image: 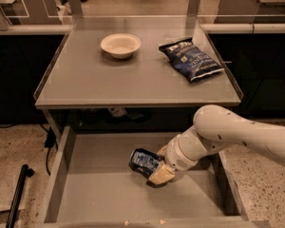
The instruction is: Place pepsi can into top drawer
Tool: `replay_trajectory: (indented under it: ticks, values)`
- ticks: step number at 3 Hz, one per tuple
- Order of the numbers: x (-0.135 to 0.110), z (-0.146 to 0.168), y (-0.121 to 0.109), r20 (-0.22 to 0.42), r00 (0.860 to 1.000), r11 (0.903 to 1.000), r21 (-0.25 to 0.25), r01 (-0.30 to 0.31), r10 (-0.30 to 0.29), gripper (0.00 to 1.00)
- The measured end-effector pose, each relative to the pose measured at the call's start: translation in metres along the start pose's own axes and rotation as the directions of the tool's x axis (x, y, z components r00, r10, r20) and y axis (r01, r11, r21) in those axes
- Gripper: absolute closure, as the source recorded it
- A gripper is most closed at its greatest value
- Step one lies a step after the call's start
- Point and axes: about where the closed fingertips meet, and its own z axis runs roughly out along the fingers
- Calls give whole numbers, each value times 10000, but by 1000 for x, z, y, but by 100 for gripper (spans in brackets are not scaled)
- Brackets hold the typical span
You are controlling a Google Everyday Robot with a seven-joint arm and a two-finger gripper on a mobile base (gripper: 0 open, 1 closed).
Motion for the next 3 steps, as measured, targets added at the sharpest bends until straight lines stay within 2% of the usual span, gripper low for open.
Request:
replay_trajectory:
  ticks: [1,3]
  values:
    - [0,0,0,0,10000,10000,-1,1,-1,57]
    - [0,0,0,0,10000,10000,-1,1,-1,11]
